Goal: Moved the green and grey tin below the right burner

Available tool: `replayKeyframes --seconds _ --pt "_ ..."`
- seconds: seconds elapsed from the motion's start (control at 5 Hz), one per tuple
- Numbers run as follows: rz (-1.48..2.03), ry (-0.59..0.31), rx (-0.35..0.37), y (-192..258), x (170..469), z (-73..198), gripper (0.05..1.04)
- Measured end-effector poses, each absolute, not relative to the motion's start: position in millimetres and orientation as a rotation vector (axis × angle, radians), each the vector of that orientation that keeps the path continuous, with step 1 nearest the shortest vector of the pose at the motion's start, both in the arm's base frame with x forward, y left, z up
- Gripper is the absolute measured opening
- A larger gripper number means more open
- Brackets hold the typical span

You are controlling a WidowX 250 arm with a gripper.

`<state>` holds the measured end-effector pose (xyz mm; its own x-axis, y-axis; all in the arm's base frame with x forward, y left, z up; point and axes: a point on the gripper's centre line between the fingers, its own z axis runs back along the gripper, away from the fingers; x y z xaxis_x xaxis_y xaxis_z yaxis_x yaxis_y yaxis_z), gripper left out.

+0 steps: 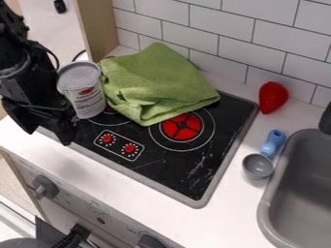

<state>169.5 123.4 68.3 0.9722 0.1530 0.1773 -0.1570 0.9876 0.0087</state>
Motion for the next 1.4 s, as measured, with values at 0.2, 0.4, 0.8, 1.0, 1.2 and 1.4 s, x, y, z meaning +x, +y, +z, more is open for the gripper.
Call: replayKeyframes --seconds 0.2,0.4,0.8,1.0,1.2,1.4 --pt "0.160 -0.165 0.013 122 168 66 0.999" --pt "0.327 -0.174 0.017 134 181 80 0.999" --pt "0.571 -0.189 0.012 184 214 112 0.999" --pt "0.644 -0.267 0.039 207 231 113 0.999" --pt "0.719 -0.339 0.072 224 249 105 0.999" --pt "0.802 -0.357 0.109 238 274 94 0.999"
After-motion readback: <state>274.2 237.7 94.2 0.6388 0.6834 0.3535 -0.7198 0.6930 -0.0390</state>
